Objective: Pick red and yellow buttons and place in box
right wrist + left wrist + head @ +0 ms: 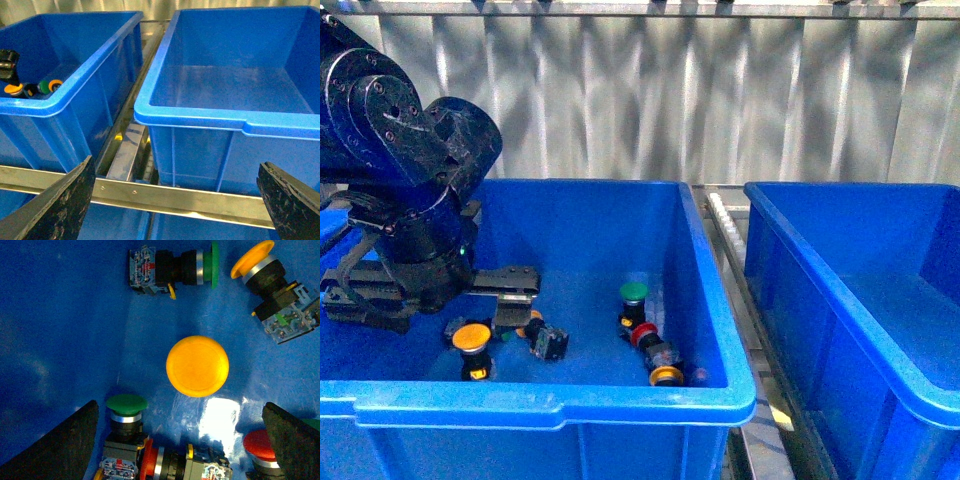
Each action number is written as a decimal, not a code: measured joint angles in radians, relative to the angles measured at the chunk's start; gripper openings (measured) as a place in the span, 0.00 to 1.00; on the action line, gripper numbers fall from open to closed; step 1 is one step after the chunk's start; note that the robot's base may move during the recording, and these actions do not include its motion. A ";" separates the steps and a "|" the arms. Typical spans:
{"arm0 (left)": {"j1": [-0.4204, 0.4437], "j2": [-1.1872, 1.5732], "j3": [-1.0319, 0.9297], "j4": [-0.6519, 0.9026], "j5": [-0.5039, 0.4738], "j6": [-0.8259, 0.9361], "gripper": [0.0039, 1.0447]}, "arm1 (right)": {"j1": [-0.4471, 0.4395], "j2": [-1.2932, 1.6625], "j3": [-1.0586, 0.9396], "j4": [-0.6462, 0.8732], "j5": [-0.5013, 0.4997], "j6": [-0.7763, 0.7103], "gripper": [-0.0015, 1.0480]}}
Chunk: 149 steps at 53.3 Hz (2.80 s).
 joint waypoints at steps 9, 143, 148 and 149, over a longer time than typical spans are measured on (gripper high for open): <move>0.004 0.018 0.016 -0.002 0.017 0.000 0.93 | 0.000 0.000 0.000 0.000 0.000 0.000 0.94; 0.033 -0.424 -0.533 1.051 0.699 -0.380 0.31 | 0.000 0.000 0.000 0.000 0.000 0.000 0.94; 0.024 -0.364 -0.533 1.123 0.799 -0.462 0.31 | 0.000 0.000 0.000 0.000 0.000 0.000 0.94; 0.018 -0.347 -0.531 1.136 0.823 -0.475 0.31 | 0.000 0.000 0.000 0.000 0.000 0.000 0.94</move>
